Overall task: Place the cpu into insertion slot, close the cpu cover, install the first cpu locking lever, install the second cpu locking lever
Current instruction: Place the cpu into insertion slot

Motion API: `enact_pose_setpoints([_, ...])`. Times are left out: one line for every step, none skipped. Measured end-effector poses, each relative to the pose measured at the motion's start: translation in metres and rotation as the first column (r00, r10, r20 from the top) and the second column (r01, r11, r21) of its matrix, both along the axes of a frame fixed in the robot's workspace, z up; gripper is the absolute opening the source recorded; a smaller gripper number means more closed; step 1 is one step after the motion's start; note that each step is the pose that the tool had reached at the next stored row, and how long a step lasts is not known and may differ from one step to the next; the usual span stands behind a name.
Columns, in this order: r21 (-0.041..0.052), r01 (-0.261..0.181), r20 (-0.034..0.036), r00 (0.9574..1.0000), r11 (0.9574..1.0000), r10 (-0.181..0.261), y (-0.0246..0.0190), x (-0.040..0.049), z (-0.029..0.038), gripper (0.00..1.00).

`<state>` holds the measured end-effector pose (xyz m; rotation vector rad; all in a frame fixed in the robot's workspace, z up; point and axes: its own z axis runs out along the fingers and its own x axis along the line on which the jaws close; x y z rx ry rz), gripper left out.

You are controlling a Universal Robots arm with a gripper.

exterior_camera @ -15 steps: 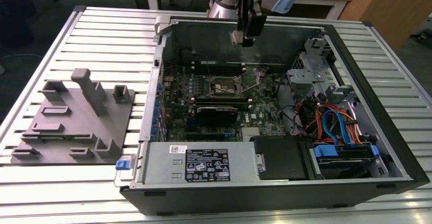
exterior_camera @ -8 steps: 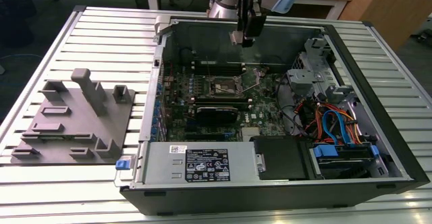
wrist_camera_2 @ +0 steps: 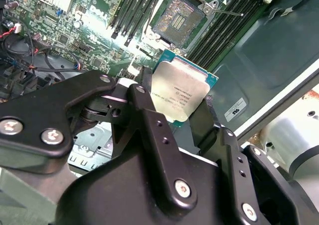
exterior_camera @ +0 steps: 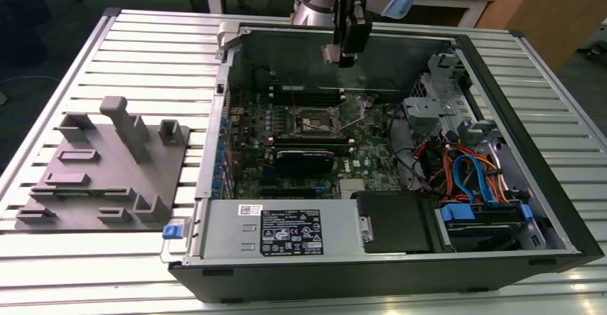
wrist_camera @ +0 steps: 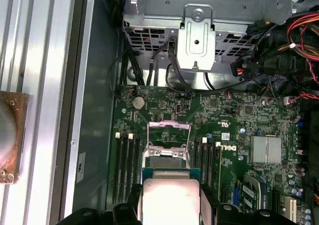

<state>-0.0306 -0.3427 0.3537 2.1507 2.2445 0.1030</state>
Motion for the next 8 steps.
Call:
enact_pose_setpoints([0.0000,0.001,-0.0006,1.0000,1.0000,-0.001,0.0000,0.0000,0.0000,0.54])
enact_pose_setpoints([0.0001,0.001,-0.0008,1.0000,1.0000,-0.001,0.0000,0.0000,-0.0001,0.54])
enact_pose_setpoints([0.0001,0.001,-0.0016,1.0000,1.0000,-0.001,0.0000,0.0000,-0.0002,0.54])
enact_pose_setpoints([0.0004,0.001,-0.0015,1.0000,1.0000,-0.001,-0.0001,0.0000,-0.0025,0.54])
enact_pose_setpoints([0.0004,0.001,-0.0016,1.0000,1.0000,-0.001,0.0000,0.0000,-0.0026,0.54])
enact_pose_setpoints([0.0005,0.001,-0.0016,1.0000,1.0000,-0.001,0.0000,0.0000,-0.0028,0.54])
enact_pose_setpoints([0.0006,0.001,-0.0015,1.0000,1.0000,-0.001,0.0000,0.0000,-0.0030,0.54])
enact_pose_setpoints([0.0005,0.001,-0.0015,1.0000,1.0000,-0.001,0.0000,0.0000,-0.0032,0.54])
